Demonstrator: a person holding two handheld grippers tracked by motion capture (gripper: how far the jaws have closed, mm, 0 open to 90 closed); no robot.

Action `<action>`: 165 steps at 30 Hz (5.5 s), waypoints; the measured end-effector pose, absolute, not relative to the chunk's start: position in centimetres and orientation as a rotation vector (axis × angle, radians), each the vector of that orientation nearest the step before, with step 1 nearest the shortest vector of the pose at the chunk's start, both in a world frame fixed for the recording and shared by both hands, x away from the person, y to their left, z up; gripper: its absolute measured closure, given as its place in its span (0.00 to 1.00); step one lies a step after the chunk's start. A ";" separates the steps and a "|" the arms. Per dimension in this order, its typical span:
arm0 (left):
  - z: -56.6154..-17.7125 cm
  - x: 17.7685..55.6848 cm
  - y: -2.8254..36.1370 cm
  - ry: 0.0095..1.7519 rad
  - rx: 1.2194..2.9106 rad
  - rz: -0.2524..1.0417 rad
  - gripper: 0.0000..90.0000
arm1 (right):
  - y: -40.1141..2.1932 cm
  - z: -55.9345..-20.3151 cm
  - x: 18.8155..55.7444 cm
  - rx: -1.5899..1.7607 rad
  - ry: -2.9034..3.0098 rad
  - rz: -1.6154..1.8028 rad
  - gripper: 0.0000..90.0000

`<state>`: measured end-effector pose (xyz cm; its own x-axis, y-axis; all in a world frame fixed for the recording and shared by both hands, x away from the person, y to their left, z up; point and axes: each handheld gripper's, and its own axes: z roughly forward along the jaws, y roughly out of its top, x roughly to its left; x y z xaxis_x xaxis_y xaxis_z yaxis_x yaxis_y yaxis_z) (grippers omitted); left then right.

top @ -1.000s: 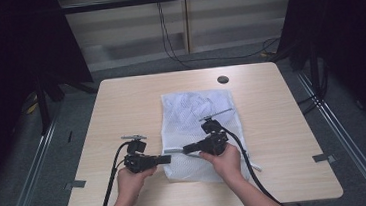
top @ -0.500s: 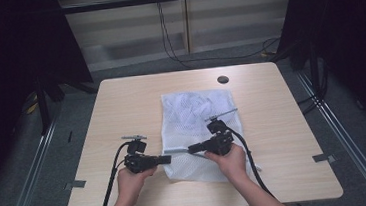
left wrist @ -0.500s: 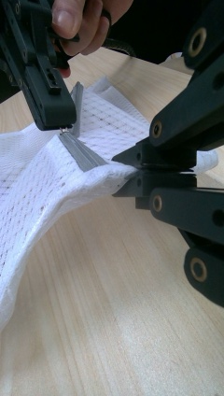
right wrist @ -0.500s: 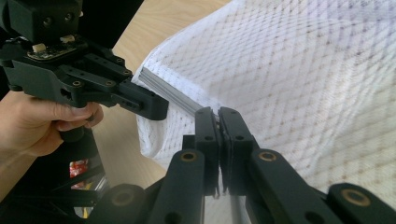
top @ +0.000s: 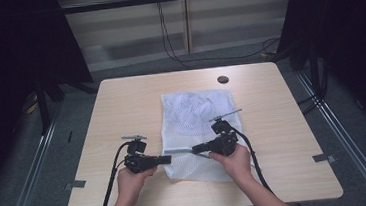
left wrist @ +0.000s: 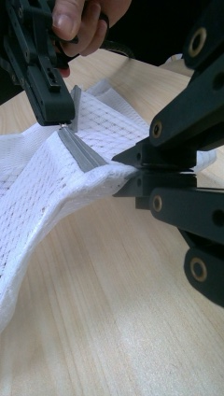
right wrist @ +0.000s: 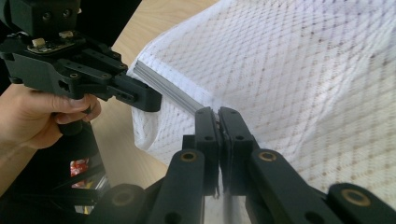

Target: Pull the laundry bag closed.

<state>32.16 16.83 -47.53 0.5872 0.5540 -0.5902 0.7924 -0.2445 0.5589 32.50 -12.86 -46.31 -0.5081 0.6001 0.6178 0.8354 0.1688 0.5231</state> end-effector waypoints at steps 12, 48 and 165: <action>-47.5 32.1 16.8 1.077 1.932 -0.345 0.99 | -14.2 -46.5 32.2 -1.392 -2.162 -1.266 0.96; -47.4 32.0 16.9 1.085 1.938 -0.342 0.99 | -15.6 -47.0 32.2 -1.381 -2.141 -1.271 0.96; -47.7 32.6 17.8 1.138 1.904 -0.379 0.99 | -20.9 -47.3 32.1 -1.499 -2.063 -1.277 0.96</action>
<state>32.59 17.84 -47.70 0.5373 0.5661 -0.6252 0.8278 -0.2119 0.5195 32.10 -20.90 -47.32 -0.4173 0.6165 0.6677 0.8725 0.0664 0.4840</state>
